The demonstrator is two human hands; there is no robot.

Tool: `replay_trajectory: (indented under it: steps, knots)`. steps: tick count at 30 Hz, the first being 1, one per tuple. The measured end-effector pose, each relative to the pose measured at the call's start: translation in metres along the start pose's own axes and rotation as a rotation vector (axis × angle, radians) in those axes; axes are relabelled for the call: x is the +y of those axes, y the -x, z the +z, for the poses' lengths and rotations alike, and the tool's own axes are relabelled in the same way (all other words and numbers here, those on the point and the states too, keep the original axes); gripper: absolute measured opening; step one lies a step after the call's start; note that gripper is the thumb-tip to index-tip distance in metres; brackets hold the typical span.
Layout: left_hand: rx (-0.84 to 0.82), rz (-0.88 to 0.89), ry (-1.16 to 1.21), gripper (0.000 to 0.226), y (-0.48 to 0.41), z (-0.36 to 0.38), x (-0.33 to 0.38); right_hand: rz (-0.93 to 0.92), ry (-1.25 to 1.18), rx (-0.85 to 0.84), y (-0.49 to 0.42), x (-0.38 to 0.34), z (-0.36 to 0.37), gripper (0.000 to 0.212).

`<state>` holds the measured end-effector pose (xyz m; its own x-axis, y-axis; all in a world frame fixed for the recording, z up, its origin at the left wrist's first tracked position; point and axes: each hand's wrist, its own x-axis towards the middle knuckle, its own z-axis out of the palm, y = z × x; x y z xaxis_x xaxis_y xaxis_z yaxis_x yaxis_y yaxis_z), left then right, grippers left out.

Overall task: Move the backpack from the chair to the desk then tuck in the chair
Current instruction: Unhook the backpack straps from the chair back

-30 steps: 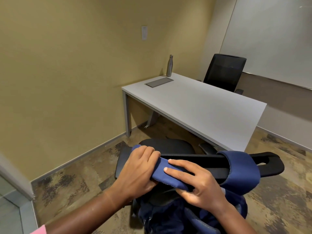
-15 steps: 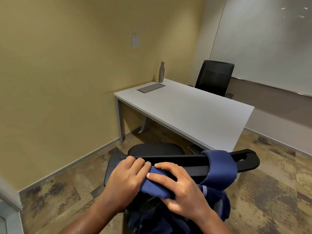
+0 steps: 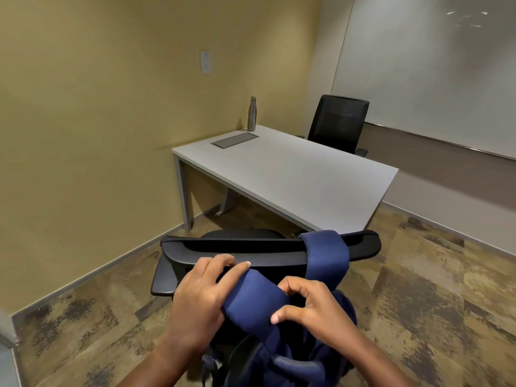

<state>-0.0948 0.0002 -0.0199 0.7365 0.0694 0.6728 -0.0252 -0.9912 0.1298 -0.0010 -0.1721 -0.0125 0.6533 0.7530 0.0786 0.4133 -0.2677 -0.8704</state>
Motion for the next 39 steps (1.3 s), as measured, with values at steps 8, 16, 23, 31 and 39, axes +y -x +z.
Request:
replay_trajectory:
  steps: [8, 16, 23, 31, 39]
  knots:
    - [-0.057, -0.348, 0.656, 0.064, 0.013, 0.021, 0.036, -0.029, -0.200, 0.245, 0.011, 0.011, 0.004, 0.016]
    - [-0.184, -0.476, 0.849, 0.104, 0.045, 0.044, 0.057, -0.076, -0.202, 0.297, 0.019, 0.018, 0.002, 0.025]
    - [0.068, -0.540, 0.944, 0.049, 0.017, 0.055, 0.058, -0.165, -0.188, 0.290, 0.010, 0.008, -0.004, 0.031]
    - [0.206, -0.492, 0.923, 0.033, 0.003, 0.052, 0.047, -0.129, 0.107, -0.045, -0.011, -0.010, -0.060, 0.013]
    - [0.152, -0.310, 1.044, 0.032, -0.027, 0.030, 0.048, -0.016, 0.645, -0.371, -0.049, 0.030, -0.139, 0.093]
